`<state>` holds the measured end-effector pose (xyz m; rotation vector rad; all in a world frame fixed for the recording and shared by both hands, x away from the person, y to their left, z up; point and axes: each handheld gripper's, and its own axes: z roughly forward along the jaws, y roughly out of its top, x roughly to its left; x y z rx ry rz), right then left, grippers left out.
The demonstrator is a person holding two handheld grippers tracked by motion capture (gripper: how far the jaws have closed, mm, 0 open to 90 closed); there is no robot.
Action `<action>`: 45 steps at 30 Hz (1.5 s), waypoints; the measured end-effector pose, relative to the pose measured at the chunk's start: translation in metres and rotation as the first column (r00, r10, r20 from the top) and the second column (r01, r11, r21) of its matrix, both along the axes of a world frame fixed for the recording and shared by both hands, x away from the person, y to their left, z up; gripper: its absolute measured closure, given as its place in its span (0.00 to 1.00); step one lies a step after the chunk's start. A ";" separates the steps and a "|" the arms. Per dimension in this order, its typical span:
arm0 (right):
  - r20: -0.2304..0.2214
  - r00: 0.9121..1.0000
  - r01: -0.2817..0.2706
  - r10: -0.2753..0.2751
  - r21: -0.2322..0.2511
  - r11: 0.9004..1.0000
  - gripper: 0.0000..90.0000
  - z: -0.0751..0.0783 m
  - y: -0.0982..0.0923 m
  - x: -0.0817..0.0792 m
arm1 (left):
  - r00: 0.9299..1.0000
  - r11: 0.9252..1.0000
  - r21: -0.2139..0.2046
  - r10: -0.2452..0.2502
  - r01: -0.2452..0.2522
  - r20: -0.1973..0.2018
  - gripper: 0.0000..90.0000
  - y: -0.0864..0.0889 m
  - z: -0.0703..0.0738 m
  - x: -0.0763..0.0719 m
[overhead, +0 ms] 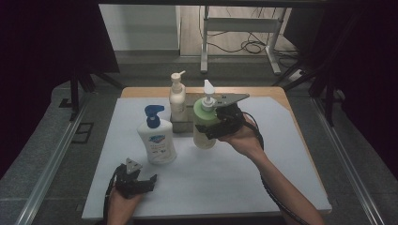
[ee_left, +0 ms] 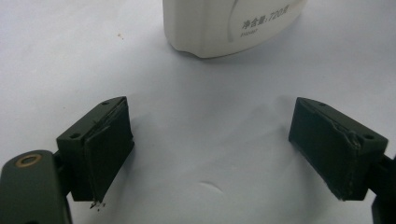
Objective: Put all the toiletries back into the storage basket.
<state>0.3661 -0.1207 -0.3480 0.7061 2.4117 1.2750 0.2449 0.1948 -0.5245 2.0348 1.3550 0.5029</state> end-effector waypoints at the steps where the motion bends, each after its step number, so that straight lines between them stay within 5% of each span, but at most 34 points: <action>1: 0.004 1.000 0.001 -0.001 -0.003 1.000 0.14 0.001 0.001 0.001 | 1.000 1.000 0.000 0.000 0.000 0.000 0.14 0.000 0.000 0.000; 45: 0.009 0.986 0.165 -0.165 0.018 0.986 0.14 0.021 0.023 0.069 | 1.000 1.000 -0.002 0.001 -0.001 0.000 0.14 0.000 0.000 0.000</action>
